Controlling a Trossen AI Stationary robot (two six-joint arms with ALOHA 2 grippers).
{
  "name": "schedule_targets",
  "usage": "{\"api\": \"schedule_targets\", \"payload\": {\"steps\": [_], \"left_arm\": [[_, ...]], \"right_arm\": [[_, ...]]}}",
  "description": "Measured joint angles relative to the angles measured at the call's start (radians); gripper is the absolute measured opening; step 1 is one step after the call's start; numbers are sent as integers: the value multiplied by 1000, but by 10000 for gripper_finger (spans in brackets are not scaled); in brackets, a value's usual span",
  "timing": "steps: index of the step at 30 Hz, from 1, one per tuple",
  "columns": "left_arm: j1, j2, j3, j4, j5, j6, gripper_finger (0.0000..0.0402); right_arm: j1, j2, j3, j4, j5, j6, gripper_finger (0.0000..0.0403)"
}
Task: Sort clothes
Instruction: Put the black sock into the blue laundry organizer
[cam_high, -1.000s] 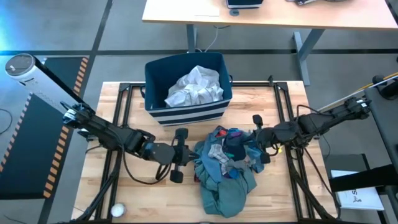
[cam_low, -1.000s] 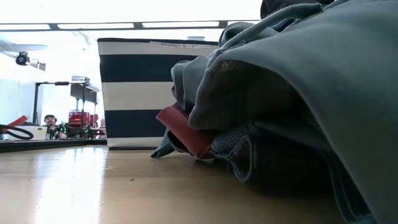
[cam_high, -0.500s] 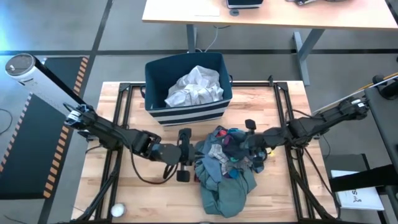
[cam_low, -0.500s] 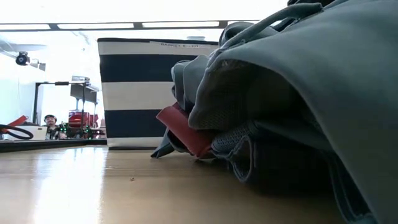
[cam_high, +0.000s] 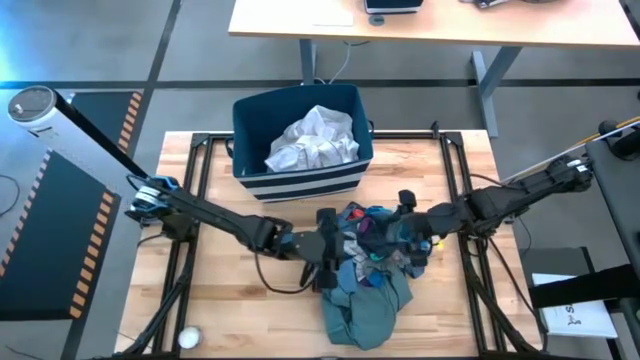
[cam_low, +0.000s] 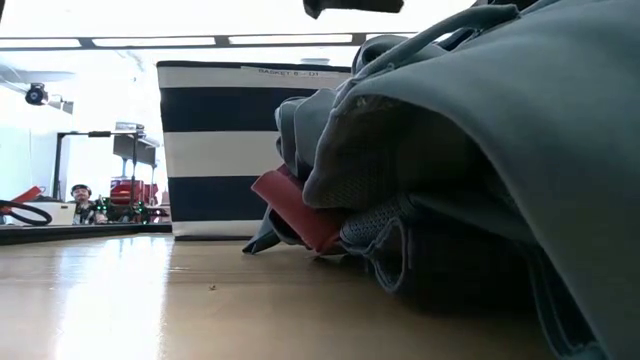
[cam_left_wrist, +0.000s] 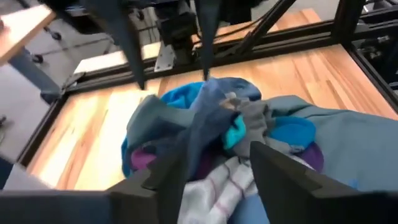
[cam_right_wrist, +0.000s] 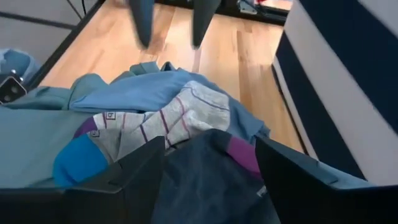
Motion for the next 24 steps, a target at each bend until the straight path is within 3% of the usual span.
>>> {"api": "schedule_targets", "payload": {"steps": [3,9,24], "left_arm": [[14,59,51,-16,52,33,190],[49,166,145,-74,49,84,202],[100,216,184,-108,149,77,140]], "right_arm": [[0,-53,0,-20,19,-4,240],[0,-140,0,-33,23,-7,227],[0,-164,0,-65,23,-17,220]]}}
